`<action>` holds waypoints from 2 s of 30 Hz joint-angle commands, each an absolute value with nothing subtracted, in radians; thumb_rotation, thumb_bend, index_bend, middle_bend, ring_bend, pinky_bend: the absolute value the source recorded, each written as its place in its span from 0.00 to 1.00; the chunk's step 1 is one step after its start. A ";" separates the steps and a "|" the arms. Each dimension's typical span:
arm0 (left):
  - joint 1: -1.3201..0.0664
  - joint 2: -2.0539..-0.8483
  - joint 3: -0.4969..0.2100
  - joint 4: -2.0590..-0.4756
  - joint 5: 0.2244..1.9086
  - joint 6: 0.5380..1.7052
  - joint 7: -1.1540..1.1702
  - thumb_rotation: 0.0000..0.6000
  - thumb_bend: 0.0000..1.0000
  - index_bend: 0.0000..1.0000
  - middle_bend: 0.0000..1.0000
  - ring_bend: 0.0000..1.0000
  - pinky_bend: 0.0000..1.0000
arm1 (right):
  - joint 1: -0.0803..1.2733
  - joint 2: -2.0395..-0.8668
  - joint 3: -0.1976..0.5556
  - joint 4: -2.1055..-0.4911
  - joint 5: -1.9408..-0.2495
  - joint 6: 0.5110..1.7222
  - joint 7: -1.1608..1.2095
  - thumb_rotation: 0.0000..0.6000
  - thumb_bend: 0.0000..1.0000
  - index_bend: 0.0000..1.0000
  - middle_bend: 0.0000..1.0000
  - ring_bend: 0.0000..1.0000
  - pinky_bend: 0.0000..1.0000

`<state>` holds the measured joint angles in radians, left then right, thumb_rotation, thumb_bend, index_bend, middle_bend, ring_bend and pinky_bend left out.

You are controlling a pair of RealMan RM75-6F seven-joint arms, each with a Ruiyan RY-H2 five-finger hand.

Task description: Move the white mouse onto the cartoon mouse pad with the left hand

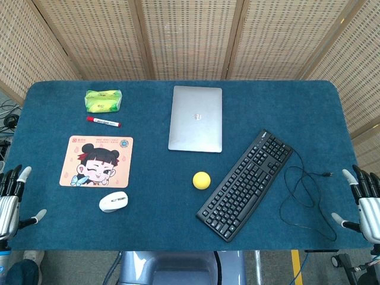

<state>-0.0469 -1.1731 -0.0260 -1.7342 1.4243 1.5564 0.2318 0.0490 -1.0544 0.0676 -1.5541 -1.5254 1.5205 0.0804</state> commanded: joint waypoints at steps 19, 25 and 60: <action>-0.323 -1.344 -0.060 -1.771 1.173 1.046 0.365 1.00 0.06 0.00 0.00 0.00 0.13 | 0.058 -1.068 0.073 -1.540 -1.508 1.502 0.084 1.00 0.00 0.01 0.00 0.00 0.00; -0.387 -1.419 -0.092 -1.786 0.977 1.053 0.549 1.00 0.07 0.00 0.00 0.05 0.17 | 0.060 -1.066 0.078 -1.533 -1.494 1.492 0.099 1.00 0.00 0.01 0.00 0.00 0.00; -0.447 -1.555 -0.082 -1.738 0.882 1.222 0.622 1.00 0.17 0.50 0.47 0.46 0.53 | 0.070 -1.070 0.075 -1.522 -1.482 1.464 0.120 1.00 0.00 0.01 0.00 0.00 0.00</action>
<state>-0.4468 -1.5595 -0.0795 -1.7331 0.8800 1.2226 0.6270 0.0701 -1.0705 0.0753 -1.5224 -1.4819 1.4637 0.1199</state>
